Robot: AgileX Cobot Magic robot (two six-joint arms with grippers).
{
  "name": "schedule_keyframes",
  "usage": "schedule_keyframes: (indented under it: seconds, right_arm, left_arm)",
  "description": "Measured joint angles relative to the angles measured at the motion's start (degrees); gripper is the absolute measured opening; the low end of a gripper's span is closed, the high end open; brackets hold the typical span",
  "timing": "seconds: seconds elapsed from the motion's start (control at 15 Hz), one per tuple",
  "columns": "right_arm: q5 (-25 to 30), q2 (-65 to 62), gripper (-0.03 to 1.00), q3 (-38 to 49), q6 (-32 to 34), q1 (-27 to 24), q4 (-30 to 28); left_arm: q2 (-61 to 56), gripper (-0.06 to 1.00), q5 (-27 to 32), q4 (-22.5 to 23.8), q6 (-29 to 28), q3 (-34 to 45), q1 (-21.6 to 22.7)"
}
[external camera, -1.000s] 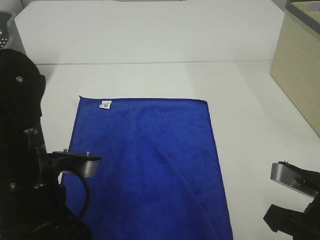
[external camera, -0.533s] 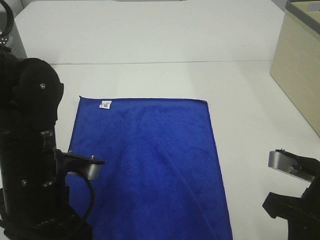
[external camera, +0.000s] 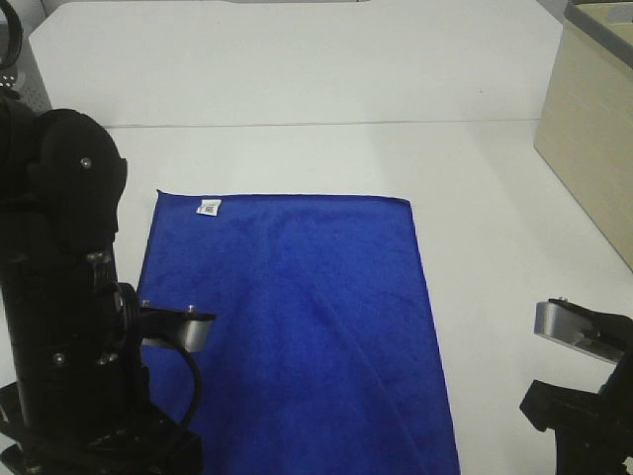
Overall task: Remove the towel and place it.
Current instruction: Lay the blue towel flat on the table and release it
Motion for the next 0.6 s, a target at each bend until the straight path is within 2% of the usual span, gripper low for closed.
schedule_keyframes:
  seconds: [0.07,0.13,0.4,0.47,0.6]
  right_arm:
    - [0.1,0.0,0.49,0.0,0.0,0.0,0.0]
    - [0.4,0.0,0.49,0.0,0.0,0.0,0.0]
    - [2.5,0.1,0.49,-4.4,0.0,0.0,-0.2]
    - [2.8,0.2,0.49,-6.8,0.0,0.0,-0.7]
    - [3.0,0.2,0.49,-13.0,0.5,0.0,-2.3]
  left_arm:
    - [-0.6,0.59,0.0,-1.2,0.0,0.0,-0.1]
    - [-1.7,0.62,0.1,-1.9,0.0,0.0,-0.2]
    - [-4.1,0.64,0.2,-2.1,0.0,-0.2,-0.6]
    - [-4.6,0.64,0.2,-1.5,0.0,-0.5,-0.6]
    - [-5.2,0.64,0.3,2.6,-0.7,-2.8,-0.6]
